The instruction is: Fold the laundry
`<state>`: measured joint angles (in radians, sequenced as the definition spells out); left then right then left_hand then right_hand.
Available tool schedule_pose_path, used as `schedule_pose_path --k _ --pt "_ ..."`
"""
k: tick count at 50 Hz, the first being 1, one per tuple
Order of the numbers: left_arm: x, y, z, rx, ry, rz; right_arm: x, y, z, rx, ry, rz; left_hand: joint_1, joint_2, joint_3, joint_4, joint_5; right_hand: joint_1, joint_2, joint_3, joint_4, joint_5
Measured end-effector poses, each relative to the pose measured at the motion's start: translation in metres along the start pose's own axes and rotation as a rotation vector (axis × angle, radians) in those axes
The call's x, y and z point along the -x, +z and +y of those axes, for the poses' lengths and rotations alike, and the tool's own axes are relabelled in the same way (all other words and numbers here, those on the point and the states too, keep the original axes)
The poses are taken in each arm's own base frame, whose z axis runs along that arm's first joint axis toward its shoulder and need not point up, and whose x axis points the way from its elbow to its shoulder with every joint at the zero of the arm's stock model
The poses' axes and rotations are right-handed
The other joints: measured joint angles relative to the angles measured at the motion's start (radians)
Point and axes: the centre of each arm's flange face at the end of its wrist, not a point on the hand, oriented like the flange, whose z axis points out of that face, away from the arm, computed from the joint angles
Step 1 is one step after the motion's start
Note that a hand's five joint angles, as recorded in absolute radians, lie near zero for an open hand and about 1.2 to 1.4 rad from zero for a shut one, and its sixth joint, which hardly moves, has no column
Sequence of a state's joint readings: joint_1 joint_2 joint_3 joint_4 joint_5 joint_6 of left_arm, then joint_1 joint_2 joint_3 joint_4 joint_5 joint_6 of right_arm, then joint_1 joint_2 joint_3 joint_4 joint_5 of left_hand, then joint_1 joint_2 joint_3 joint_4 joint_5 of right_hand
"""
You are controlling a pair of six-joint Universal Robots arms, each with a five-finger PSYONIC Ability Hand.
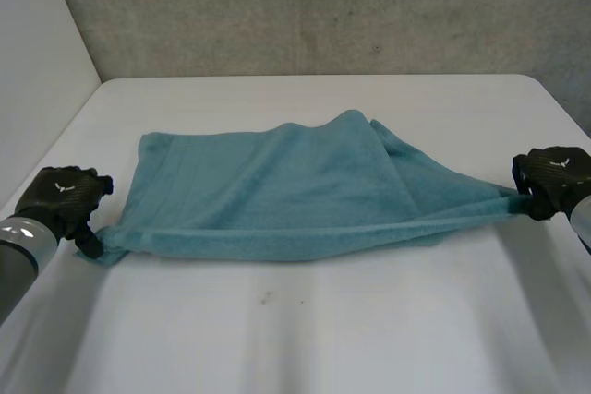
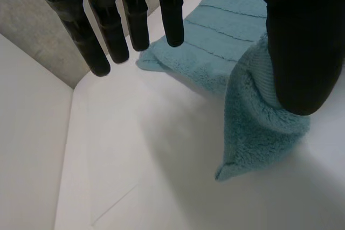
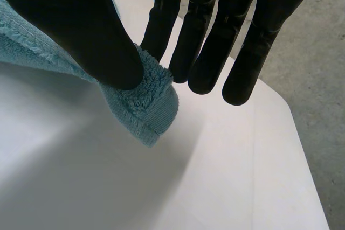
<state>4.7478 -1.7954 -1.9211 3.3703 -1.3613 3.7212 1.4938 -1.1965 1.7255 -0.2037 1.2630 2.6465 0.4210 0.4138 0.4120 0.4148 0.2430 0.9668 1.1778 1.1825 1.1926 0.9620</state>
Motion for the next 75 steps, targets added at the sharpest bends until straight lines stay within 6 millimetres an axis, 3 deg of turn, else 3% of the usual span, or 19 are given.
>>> schedule_pose_path --k 9,10,11,13,24,27,34,39,44,49,50,54,58,62,66,67,68,72,75 --pt "0.002 0.006 0.008 0.017 -0.018 0.027 0.005 0.001 0.004 0.011 0.004 -0.014 0.134 0.137 0.135 0.137 0.122 0.000 0.000 0.000 0.000 0.005" --pt "0.002 0.007 0.009 0.020 -0.018 0.028 0.005 0.001 0.004 0.011 0.004 -0.015 0.360 0.346 0.346 0.335 0.313 0.000 0.000 0.000 0.000 0.008" --pt "0.002 0.007 0.009 0.020 -0.018 0.028 0.005 0.001 0.004 0.011 0.004 -0.015 0.360 0.346 0.346 0.335 0.313 0.000 0.000 0.000 0.000 0.008" --pt "0.001 0.009 0.011 0.028 -0.020 0.028 0.005 0.001 0.005 0.013 0.005 -0.015 0.711 0.687 0.684 0.677 0.649 0.000 0.000 0.000 0.000 0.009" --pt "0.008 0.004 0.000 0.007 -0.012 0.006 -0.001 -0.007 -0.012 0.001 -0.031 -0.011 0.721 0.784 0.777 0.777 0.698 0.000 0.000 0.000 0.000 0.009" --pt "0.027 -0.017 -0.036 -0.095 0.011 -0.063 -0.016 -0.031 -0.055 -0.028 -0.112 0.009 0.721 0.784 0.778 0.777 0.698 0.000 0.000 0.000 0.000 0.009" --pt "0.059 -0.064 -0.102 -0.317 0.050 -0.210 -0.033 -0.075 -0.114 -0.023 -0.204 0.000 0.721 0.785 0.779 0.777 0.698 0.000 0.000 0.004 0.000 0.009" --pt "0.066 -0.088 -0.127 -0.404 0.052 -0.248 -0.035 -0.096 -0.136 0.000 -0.240 -0.023 0.721 0.785 0.779 0.781 0.698 0.000 0.000 0.004 0.000 0.010" --pt "0.064 -0.091 -0.126 -0.388 0.042 -0.229 -0.033 -0.103 -0.139 0.019 -0.266 -0.037 0.721 0.786 0.780 0.781 0.698 0.000 0.000 0.004 0.000 0.010" --pt "0.056 -0.074 -0.107 -0.294 0.020 -0.170 -0.024 -0.101 -0.129 0.073 -0.304 -0.085 0.721 0.786 0.781 0.781 0.698 0.000 0.000 0.004 0.000 0.013" --pt "0.050 -0.059 -0.091 -0.226 0.010 -0.128 -0.016 -0.091 -0.118 0.111 -0.309 -0.123 0.721 0.786 0.781 0.781 0.698 0.000 0.000 0.004 0.000 0.015" --pt "0.041 -0.041 -0.071 -0.144 0.006 -0.079 -0.003 -0.074 -0.101 0.164 -0.312 -0.168 0.721 0.787 0.781 0.781 0.698 0.000 0.000 0.004 0.000 0.017" --pt "0.032 -0.010 -0.045 -0.060 0.036 -0.026 0.011 -0.039 -0.079 0.209 -0.322 -0.165 0.721 0.787 0.781 0.781 0.698 0.000 0.000 0.004 0.000 0.017" --pt "0.030 0.020 -0.045 -0.076 0.088 -0.021 0.013 -0.011 -0.076 0.182 -0.314 -0.110 0.721 0.787 0.781 0.781 0.698 0.000 0.000 0.004 0.000 0.017" --pt "0.035 0.042 -0.062 -0.134 0.123 -0.057 0.011 0.006 -0.090 0.112 -0.298 -0.054 0.721 0.787 0.782 0.782 0.698 0.000 0.000 0.004 0.000 0.017" --pt "0.040 0.053 -0.077 -0.179 0.137 -0.093 0.009 0.011 -0.098 0.082 -0.291 -0.032 0.721 0.787 0.782 0.782 0.698 0.000 0.000 0.004 0.000 0.017" --pt "0.049 0.062 -0.101 -0.246 0.148 -0.147 -0.002 0.021 -0.133 -0.047 -0.264 0.055 0.721 0.787 0.782 0.782 0.698 0.000 0.000 0.004 0.000 0.017" --pt "0.072 0.066 -0.160 -0.433 0.142 -0.279 -0.020 0.022 -0.190 -0.258 -0.209 0.185 0.721 0.787 0.782 0.782 0.698 0.000 0.000 0.004 0.000 0.017" --pt "0.093 0.054 -0.211 -0.618 0.105 -0.382 -0.035 0.009 -0.239 -0.468 -0.147 0.288 0.721 0.787 0.782 0.782 0.698 0.000 0.000 0.004 0.000 0.017"
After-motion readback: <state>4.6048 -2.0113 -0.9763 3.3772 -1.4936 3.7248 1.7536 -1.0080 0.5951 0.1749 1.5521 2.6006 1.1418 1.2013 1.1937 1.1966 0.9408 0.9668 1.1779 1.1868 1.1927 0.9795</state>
